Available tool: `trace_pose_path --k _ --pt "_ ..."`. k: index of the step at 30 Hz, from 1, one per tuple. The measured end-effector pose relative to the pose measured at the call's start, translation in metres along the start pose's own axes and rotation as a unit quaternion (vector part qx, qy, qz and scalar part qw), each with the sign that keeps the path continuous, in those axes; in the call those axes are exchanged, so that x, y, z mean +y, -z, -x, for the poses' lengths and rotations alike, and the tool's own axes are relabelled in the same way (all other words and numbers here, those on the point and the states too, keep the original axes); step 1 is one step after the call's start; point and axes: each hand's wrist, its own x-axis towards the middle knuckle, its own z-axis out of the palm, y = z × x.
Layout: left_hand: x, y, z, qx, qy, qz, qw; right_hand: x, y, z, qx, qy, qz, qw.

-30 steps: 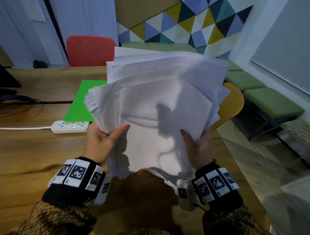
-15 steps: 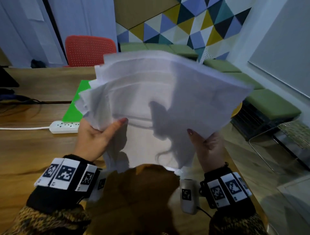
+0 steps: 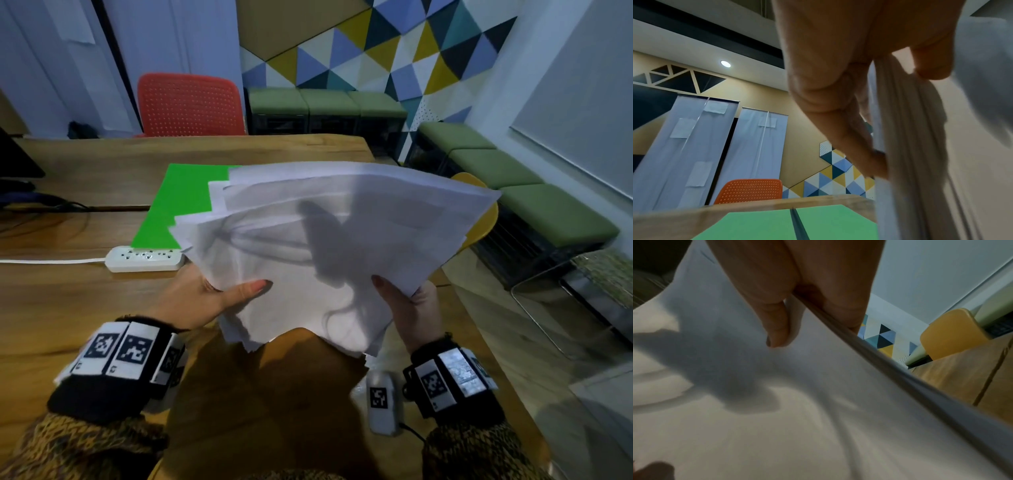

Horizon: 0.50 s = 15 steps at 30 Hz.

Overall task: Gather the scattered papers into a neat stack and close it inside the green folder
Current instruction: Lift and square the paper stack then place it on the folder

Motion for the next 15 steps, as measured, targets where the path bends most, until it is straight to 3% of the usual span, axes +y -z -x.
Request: trace_pose_path --k 2,4,8,11,15 --pt "-0.001 0.000 0.000 -0.032 0.045 -0.018 0.998 -0.003 0.000 -0.001 -0.001 0.011 -0.010 1.000" --pt "0.003 -0.001 0.000 -0.006 0.046 -0.049 0.998 -0.010 -0.001 -0.002 -0.014 0.034 -0.006 0.999" --pt "0.017 0.001 0.002 0.065 -0.066 -0.087 0.992 -0.020 -0.001 -0.007 -0.031 0.046 -0.033 0.998" --pt "0.022 0.000 0.006 0.049 -0.084 0.064 0.993 -0.013 -0.001 -0.006 -0.015 0.017 -0.058 0.998" --pt "0.011 -0.023 0.003 0.090 -0.107 0.208 0.968 -0.006 -0.009 -0.002 -0.009 0.018 -0.037 0.999"
